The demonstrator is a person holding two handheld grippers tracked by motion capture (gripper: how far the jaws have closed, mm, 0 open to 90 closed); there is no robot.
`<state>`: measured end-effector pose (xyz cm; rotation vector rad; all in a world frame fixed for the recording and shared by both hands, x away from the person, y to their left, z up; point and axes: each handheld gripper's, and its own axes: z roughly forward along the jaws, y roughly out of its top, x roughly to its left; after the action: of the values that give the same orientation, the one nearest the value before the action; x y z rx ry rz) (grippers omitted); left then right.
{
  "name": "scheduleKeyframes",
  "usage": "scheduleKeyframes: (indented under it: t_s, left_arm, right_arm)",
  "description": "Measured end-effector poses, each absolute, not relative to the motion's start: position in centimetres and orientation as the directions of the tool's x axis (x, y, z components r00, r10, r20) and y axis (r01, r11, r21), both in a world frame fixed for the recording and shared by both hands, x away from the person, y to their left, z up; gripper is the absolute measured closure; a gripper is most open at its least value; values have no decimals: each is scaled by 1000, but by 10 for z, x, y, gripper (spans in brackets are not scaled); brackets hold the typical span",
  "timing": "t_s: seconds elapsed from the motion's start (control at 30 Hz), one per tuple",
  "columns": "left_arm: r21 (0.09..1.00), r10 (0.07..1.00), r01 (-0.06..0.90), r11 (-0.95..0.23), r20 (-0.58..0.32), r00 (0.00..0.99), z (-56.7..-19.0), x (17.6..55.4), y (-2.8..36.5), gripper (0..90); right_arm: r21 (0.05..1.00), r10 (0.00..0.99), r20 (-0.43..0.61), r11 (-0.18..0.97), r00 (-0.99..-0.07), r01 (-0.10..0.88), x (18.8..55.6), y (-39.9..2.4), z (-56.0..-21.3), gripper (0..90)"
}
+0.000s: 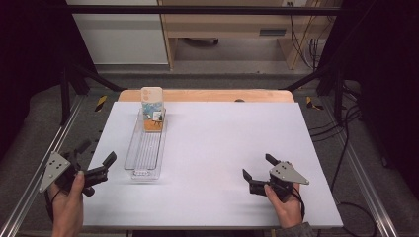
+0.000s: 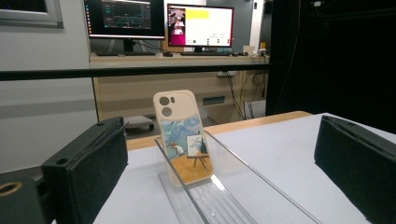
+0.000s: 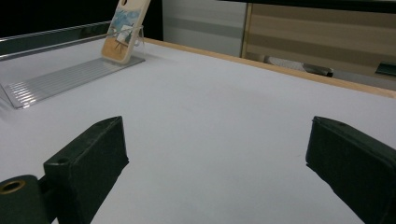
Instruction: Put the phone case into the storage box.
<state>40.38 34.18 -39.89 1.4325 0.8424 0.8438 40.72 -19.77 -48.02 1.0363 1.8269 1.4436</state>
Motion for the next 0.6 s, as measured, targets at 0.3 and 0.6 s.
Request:
scheduleKeyframes:
  t_s: [0.3, 0.6]
  left_arm:
    - [999, 886, 12, -43, 33, 463, -412, 399, 339, 23]
    - [999, 889, 15, -49, 37, 457, -424, 396, 335, 23]
  right_arm:
    - [970, 852, 22, 109, -523, 217, 407, -199, -480, 51]
    - [970, 855, 19, 109, -518, 216, 407, -200, -480, 51]
